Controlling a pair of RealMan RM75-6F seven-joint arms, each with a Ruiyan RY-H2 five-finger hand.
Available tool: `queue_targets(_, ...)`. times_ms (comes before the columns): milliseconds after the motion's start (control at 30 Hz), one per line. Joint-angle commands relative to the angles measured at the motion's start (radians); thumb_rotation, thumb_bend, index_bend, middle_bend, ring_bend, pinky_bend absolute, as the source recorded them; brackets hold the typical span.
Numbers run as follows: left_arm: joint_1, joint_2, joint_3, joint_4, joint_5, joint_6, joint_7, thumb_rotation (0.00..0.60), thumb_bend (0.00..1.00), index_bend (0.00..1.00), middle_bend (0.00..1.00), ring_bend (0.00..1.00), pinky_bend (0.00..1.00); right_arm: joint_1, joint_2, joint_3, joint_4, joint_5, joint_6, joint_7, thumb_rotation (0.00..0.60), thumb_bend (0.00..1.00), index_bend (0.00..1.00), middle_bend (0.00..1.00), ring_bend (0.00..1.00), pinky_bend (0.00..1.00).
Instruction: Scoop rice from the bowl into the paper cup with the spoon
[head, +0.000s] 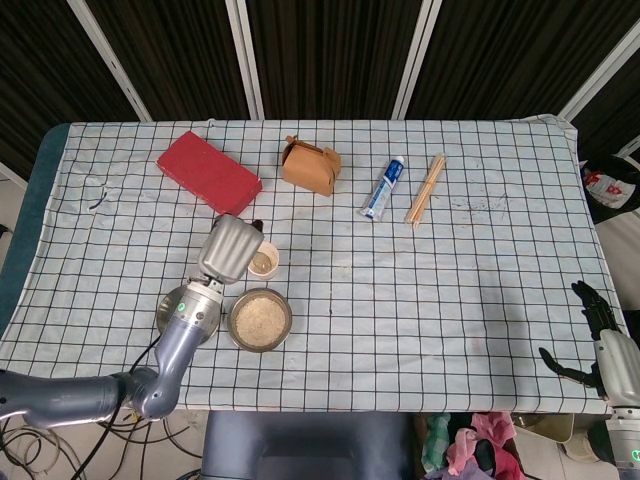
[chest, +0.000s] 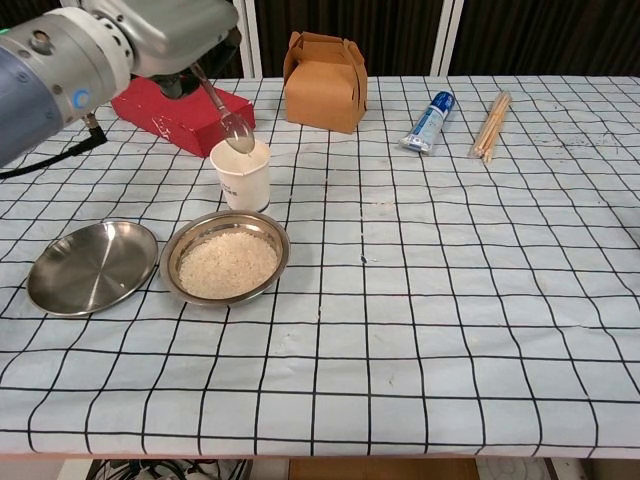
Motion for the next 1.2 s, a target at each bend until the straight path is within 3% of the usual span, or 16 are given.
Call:
queue_targets(33, 0.061, 0.057, 0.000, -0.071, -0.001, 0.024, -0.097, 0.600, 0.49, 0.81, 1.00, 1.00, 1.00, 0.000, 0.000, 0.000, 0.000, 0.000, 0.000, -0.001, 0.600, 0.20, 0.00, 0.00, 0.00, 0.18)
queue_targets(300, 0.150, 0.136, 0.097, -0.126, 0.072, 0.028, -0.202, 0.600, 0.49, 0.81, 1.00, 1.00, 1.00, 0.001, -0.002, 0.001, -0.001, 0.003, -0.001, -0.007, 0.600, 0.20, 0.00, 0.00, 0.00, 0.18)
queue_targets(533, 0.219, 0.143, 0.168, -0.107, 0.078, 0.019, -0.233, 0.600, 0.49, 0.80, 1.00, 1.00, 1.00, 0.000, -0.002, 0.001, -0.003, 0.004, -0.001, -0.009, 0.600, 0.20, 0.00, 0.00, 0.00, 0.18)
queue_targets(933, 0.290, 0.077, 0.186, 0.002, -0.012, -0.020, -0.252, 0.600, 0.41, 0.76, 1.00, 1.00, 1.00, 0.000, 0.000, 0.001, -0.005, 0.007, -0.003, -0.004, 0.600, 0.20, 0.00, 0.00, 0.00, 0.18)
queue_targets(1200, 0.299, 0.051, 0.175, 0.019, -0.061, -0.042, -0.212, 0.600, 0.20, 0.56, 1.00, 1.00, 1.00, -0.001, 0.001, 0.002, -0.006, 0.008, -0.002, -0.003, 0.600, 0.20, 0.00, 0.00, 0.00, 0.18)
